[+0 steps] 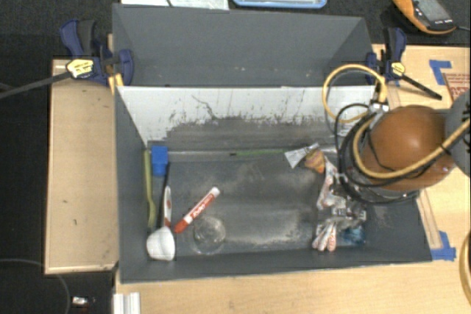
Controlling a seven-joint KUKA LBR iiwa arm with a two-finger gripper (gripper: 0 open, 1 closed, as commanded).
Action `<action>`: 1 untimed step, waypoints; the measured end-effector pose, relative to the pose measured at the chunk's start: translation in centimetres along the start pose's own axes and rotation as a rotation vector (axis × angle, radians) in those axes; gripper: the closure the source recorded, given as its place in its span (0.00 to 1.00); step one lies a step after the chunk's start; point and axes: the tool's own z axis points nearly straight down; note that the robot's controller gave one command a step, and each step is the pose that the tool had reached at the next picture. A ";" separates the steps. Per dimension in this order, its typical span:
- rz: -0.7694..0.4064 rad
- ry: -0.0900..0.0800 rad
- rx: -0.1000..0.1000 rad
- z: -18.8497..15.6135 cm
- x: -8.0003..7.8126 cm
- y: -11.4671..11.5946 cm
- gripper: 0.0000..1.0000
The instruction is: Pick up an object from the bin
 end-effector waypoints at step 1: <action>0.003 -0.002 -0.001 -1.3 0.0 0.1 1.00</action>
Offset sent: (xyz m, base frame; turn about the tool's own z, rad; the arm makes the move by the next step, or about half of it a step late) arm -0.0008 0.0006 0.1177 0.0025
